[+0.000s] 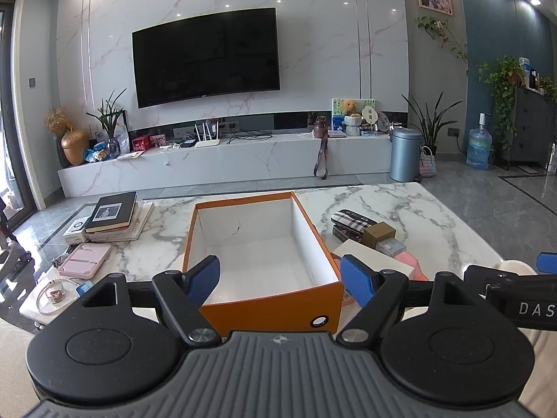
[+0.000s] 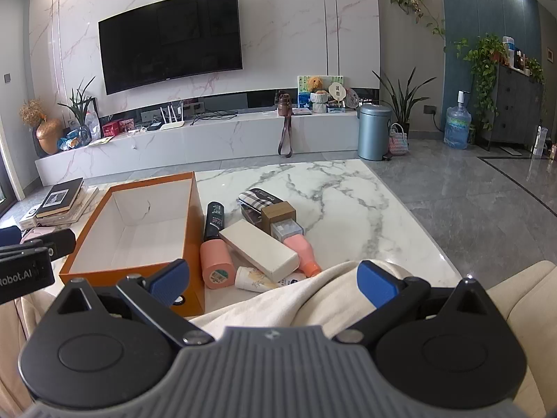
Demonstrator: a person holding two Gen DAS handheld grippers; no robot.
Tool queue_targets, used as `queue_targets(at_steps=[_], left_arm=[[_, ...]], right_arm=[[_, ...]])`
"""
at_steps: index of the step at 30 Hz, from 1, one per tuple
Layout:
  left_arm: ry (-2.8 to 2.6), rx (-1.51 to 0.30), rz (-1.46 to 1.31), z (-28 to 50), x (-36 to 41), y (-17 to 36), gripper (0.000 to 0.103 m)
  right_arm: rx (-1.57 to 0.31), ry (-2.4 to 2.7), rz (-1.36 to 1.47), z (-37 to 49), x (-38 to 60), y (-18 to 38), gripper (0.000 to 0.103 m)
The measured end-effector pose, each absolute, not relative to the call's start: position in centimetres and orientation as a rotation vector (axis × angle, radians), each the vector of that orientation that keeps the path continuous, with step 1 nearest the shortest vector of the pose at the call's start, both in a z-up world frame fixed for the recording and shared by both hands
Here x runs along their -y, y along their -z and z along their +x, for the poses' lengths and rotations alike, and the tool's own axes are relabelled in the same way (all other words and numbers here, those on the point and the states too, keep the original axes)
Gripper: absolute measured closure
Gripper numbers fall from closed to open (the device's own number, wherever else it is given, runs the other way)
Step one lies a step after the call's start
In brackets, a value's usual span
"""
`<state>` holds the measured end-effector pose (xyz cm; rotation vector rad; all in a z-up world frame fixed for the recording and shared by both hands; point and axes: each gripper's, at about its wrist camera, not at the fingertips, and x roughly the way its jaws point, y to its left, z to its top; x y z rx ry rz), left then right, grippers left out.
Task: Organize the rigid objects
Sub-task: 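Move both grippers toward the objects beside the orange-rimmed box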
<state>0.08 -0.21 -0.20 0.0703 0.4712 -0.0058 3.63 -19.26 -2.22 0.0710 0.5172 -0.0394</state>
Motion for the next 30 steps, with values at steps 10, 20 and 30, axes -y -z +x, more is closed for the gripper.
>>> queue_targets(at_steps=[10, 20, 30], left_arm=[[0.020, -0.483, 0.066, -0.3, 0.7, 1.2, 0.012], [0.126, -0.602, 0.051, 3.1, -0.3, 3.7, 0.034], [0.317, -0.745, 0.096, 10.6, 1.0, 4.6, 0.057]], right_arm=[[-0.523, 0.039, 0.069, 3.7, 19.3, 2.6, 0.001], [-0.577, 0.011, 0.036, 7.2, 19.8, 4.3, 0.002], [-0.696, -0.133, -0.027, 15.9, 19.5, 5.5, 0.034]])
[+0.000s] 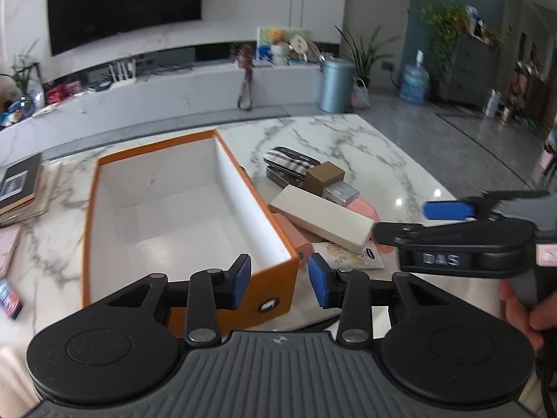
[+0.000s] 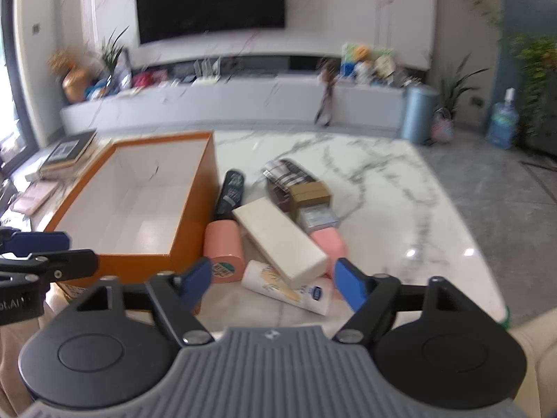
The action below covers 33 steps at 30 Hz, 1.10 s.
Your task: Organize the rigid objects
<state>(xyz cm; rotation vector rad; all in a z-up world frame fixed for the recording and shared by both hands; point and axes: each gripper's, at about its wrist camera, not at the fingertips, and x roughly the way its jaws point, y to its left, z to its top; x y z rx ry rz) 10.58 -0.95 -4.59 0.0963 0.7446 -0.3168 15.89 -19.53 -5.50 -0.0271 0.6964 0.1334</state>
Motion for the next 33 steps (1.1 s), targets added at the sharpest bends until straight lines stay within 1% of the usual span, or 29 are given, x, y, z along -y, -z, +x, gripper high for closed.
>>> queue_targets(at_steps=[2, 4, 12, 17, 19, 20, 22, 24, 25, 29, 33], left_arm=[[0.333, -0.775, 0.120, 12.2, 1.4, 5.1, 0.057], [0.340, -0.806, 0.117, 13.8, 1.8, 5.5, 0.057], [0.310, -0.956, 0.108, 21.2, 2.8, 7.1, 0.058], [0.287, -1.030, 0.156, 24.2, 3.6, 8.2, 0.068], [0.280, -1.054, 0.172, 25.1, 3.9, 8.7, 0.075], [0.284, -1.065, 0.177, 25.3, 3.9, 8.9, 0.076], [0.302, -1.078, 0.184, 25.7, 4.1, 9.0, 0.082], [0.312, -1.085, 0.199, 25.8, 4.2, 9.0, 0.083], [0.316, -1.088, 0.206, 25.9, 4.2, 9.0, 0.083], [0.316, -1.106, 0.202, 26.1, 3.3, 8.8, 0.084], [0.268, -1.113, 0.223, 26.4, 1.9, 8.8, 0.090]], right_arm=[[-0.738, -0.146, -0.037, 18.1, 19.3, 5.8, 0.039], [-0.769, -0.171, -0.040, 20.0, 18.9, 6.3, 0.049], [-0.889, -0.220, -0.065, 26.8, 18.8, 8.7, 0.049], [-0.956, -0.263, -0.124, 30.5, 19.0, 10.6, 0.043], [-0.966, -0.287, -0.144, 31.5, 18.9, 11.2, 0.043], [-0.969, -0.303, -0.151, 32.0, 18.8, 11.5, 0.042], [-0.977, -0.329, -0.157, 32.8, 18.8, 12.1, 0.039], [-0.988, -0.349, -0.162, 33.5, 18.9, 12.7, 0.038], [-0.986, -0.353, -0.170, 33.8, 18.9, 12.9, 0.036], [-1.005, -0.375, -0.165, 35.3, 19.1, 13.6, 0.036], [-1.029, -0.406, -0.139, 36.4, 19.2, 14.3, 0.036]])
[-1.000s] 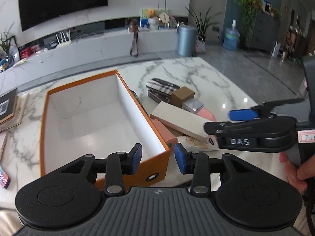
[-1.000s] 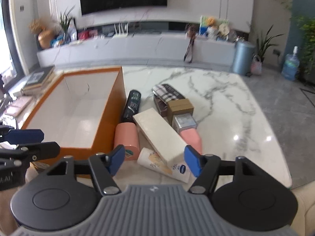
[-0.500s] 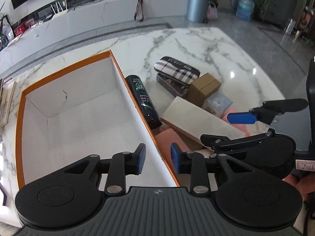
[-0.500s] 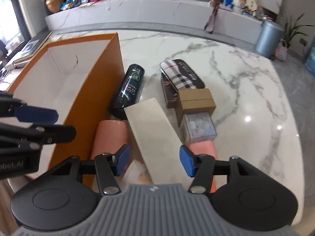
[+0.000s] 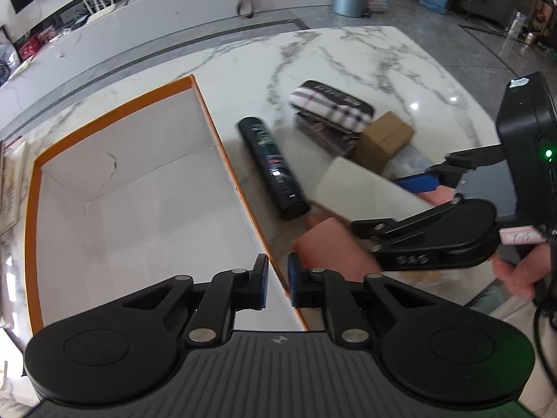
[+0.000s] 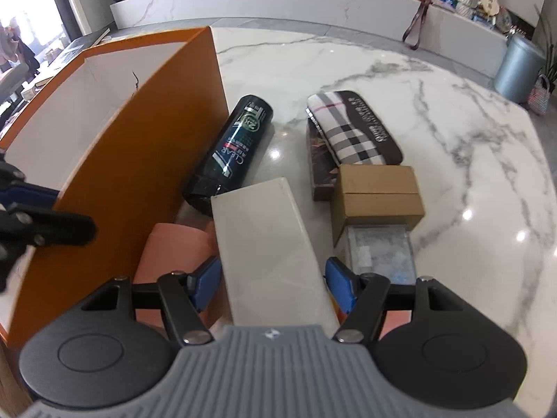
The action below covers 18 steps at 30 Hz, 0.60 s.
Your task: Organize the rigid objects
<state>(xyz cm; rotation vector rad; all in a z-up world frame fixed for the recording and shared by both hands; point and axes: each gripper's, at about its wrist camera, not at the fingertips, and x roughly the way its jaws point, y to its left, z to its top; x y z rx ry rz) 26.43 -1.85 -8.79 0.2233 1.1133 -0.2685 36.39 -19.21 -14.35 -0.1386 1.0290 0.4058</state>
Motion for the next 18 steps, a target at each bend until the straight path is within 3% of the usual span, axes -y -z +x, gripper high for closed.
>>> queue_targets(at_steps=[6, 12, 15, 18], left_arm=[[0.226, -1.135, 0.255, 26.8, 0.1, 8.8, 0.092], [0.200, -0.991, 0.376, 27.1, 1.7, 6.2, 0.080], [0.273, -0.932, 0.367, 28.5, 3.3, 4.7, 0.079], [0.354, -0.988, 0.316, 31.3, 5.5, 5.1, 0.079]], right_arm=[[-1.051, -0.424, -0.125, 37.4, 19.0, 15.2, 0.036], [-1.048, -0.411, -0.068, 37.8, 19.5, 15.1, 0.038], [-0.996, -0.388, -0.008, 38.1, 20.1, 14.4, 0.039], [-0.927, -0.341, 0.047, 38.6, 20.9, 13.6, 0.039]])
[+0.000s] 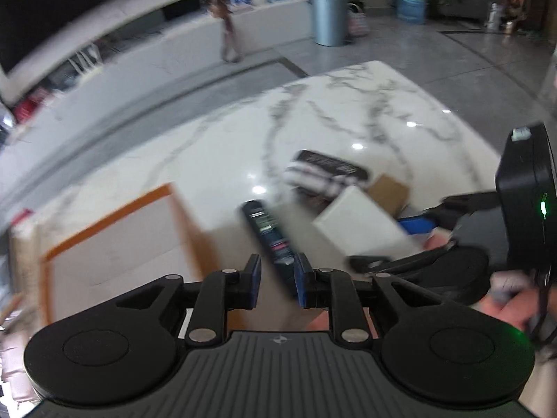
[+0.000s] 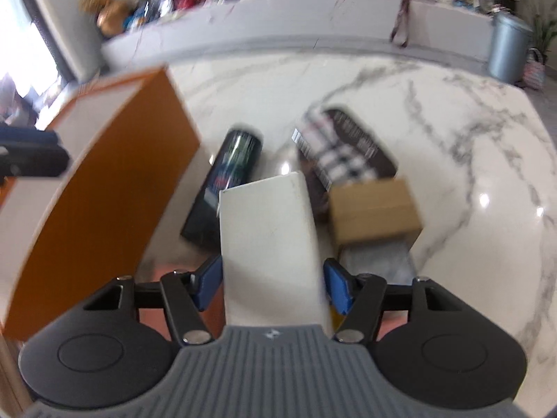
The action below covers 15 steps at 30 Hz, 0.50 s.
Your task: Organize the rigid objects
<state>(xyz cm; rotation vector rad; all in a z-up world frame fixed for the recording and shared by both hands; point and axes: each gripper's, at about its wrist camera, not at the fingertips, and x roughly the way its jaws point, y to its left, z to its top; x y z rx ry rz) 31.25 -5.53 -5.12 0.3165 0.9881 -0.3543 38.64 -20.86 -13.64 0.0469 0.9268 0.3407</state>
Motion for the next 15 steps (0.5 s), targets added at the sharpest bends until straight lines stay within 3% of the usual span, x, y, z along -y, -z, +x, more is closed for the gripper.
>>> queue_targets(at_steps=[12, 15], left_arm=[[0.169, -1.263, 0.474, 41.0, 10.0, 15.2, 0.079], [0.153, -1.271, 0.501, 41.5, 10.3, 15.9, 0.073]], right_arm=[[-0.863, -0.285, 0.212, 40.7, 23.4, 14.3, 0.040], [-0.869, -0.280, 0.255, 40.7, 24.2, 15.0, 0.040]])
